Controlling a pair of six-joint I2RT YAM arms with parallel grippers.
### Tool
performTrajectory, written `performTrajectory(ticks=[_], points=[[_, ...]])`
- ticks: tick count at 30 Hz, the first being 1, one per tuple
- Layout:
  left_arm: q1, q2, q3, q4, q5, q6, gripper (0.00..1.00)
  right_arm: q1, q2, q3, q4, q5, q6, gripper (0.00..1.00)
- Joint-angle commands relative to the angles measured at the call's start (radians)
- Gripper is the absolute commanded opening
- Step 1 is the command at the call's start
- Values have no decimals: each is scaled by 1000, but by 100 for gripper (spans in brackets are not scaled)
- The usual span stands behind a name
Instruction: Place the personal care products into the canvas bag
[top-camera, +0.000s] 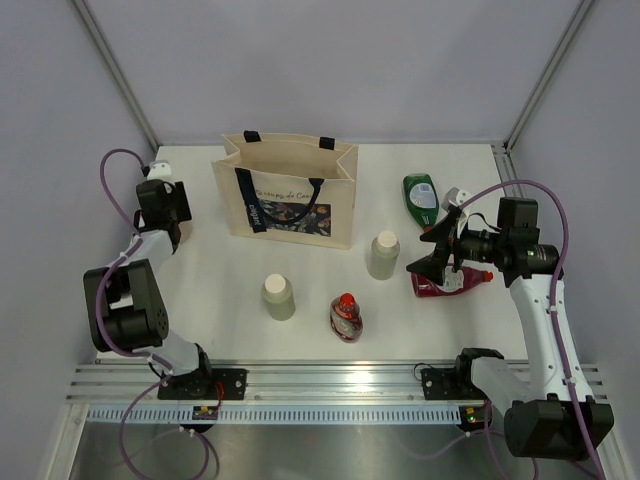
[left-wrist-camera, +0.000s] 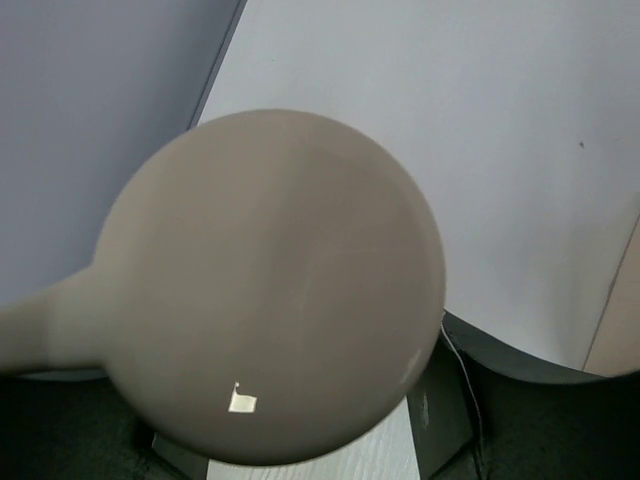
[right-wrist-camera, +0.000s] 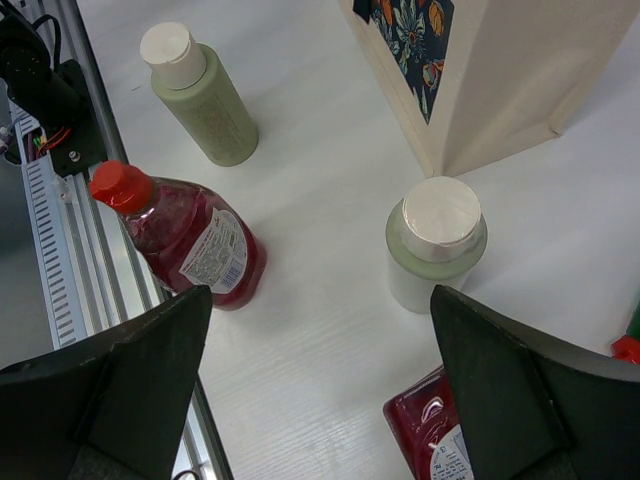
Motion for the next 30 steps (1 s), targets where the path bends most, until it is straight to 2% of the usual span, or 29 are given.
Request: performTrajectory(ticks=[1, 5, 15, 20, 25, 26, 28, 30], points=[[6, -70, -34, 73, 88, 47, 13, 8, -6, 37, 5, -3, -12, 99], [4, -136, -75, 70, 201, 19, 12, 8, -8, 37, 6, -8, -11, 99], [-1, -245, -190, 72, 320, -174, 13, 8, -15, 35, 6, -12, -7, 100], [-11, -247, -238, 93, 291, -191, 15, 8, -25, 34, 5, -14, -6, 99], [-45, -244, -256, 95, 246, -189, 35, 8, -28, 34, 5, -20, -4, 100], [-54, -245, -265, 98, 238, -189, 45, 8, -29, 34, 5, -21, -6, 100], [-77, -250, -281, 116, 222, -186, 57, 8, -29, 34, 7, -18, -6, 100], [-83, -250, -291, 124, 220, -182, 63, 8, -29, 34, 5, -15, -6, 99]])
